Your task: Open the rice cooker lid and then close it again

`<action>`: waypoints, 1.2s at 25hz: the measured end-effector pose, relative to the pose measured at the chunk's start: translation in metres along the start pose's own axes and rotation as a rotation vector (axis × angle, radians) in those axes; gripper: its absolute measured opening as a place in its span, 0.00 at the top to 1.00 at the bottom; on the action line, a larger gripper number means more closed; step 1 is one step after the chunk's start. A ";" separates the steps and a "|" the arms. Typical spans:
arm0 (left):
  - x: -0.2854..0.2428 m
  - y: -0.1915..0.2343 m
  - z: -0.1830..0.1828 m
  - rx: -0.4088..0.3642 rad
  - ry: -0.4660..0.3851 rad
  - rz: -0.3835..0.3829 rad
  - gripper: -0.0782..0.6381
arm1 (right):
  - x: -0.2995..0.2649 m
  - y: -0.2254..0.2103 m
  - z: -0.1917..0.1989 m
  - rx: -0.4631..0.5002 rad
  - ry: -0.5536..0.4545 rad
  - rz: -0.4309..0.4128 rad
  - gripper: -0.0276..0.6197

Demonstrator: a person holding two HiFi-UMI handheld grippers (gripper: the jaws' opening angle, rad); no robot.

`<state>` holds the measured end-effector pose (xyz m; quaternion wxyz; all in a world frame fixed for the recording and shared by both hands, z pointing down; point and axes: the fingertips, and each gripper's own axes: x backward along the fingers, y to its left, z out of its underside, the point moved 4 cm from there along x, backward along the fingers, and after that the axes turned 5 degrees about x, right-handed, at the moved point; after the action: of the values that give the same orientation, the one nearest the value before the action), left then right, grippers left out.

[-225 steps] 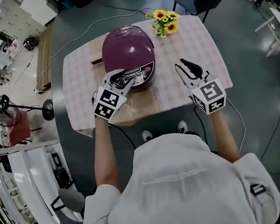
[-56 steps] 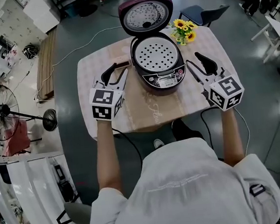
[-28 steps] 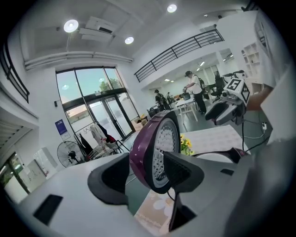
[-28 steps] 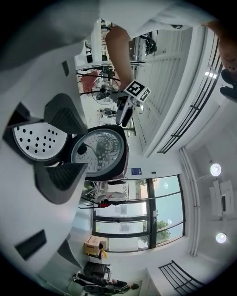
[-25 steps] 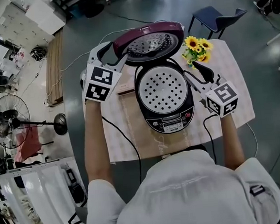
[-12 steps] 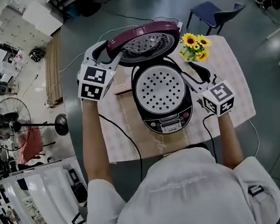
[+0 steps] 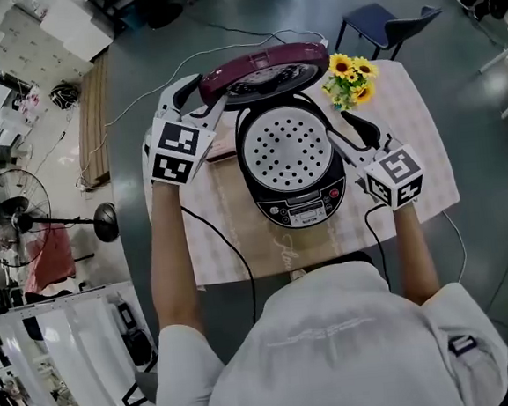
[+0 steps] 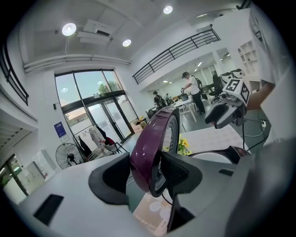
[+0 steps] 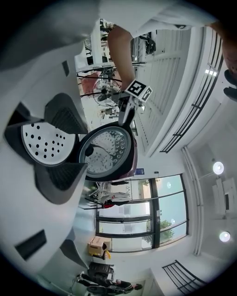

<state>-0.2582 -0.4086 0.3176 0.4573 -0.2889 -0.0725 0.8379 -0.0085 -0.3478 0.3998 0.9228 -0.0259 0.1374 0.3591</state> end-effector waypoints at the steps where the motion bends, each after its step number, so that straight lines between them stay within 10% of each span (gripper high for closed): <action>1: 0.003 -0.004 0.001 -0.002 -0.002 0.005 0.59 | 0.002 0.003 0.000 0.001 0.000 0.000 0.65; 30: 0.049 -0.099 0.047 -0.029 0.060 0.033 0.58 | 0.078 0.074 0.028 0.020 0.044 -0.013 0.62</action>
<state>-0.2330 -0.3054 0.3740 0.4410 -0.3215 -0.0659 0.8354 0.0033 -0.2374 0.4096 0.9220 -0.0254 0.1611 0.3513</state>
